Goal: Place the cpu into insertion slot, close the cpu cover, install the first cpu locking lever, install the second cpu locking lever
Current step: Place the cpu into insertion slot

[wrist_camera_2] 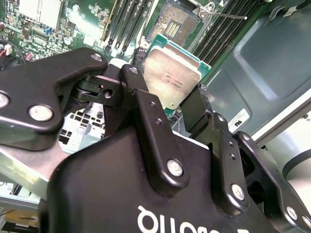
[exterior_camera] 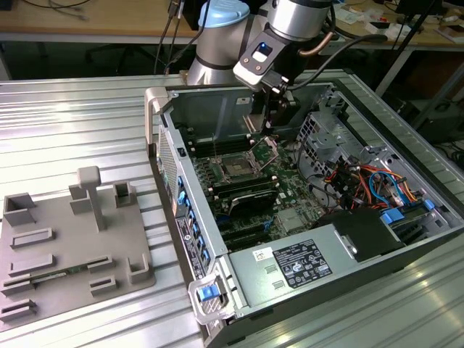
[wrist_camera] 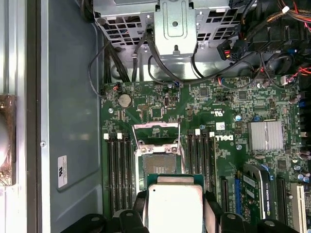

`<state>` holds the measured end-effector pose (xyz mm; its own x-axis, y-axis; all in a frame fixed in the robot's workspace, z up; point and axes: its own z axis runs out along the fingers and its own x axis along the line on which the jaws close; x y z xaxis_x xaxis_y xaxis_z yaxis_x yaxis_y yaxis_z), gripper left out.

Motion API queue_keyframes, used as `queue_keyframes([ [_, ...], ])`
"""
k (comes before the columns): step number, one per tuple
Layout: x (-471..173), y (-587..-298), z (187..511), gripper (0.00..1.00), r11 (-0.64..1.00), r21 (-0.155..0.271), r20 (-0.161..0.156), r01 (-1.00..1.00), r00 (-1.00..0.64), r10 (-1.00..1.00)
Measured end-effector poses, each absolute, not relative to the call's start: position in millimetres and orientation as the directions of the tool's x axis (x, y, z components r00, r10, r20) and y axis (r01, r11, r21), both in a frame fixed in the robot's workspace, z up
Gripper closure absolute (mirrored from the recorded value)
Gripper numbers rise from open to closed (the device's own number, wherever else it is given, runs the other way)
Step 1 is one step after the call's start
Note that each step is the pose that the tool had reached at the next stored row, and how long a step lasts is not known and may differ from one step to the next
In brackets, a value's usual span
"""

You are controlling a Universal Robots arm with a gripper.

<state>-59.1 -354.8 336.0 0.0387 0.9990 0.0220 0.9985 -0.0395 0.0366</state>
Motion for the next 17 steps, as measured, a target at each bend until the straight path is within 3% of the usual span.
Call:
queue_keyframes([
  [17, -59.1, -355.6, 330.4, 0.45, -0.039, 0.036, 0.022, 0.999, 0.039, 0.999],
])
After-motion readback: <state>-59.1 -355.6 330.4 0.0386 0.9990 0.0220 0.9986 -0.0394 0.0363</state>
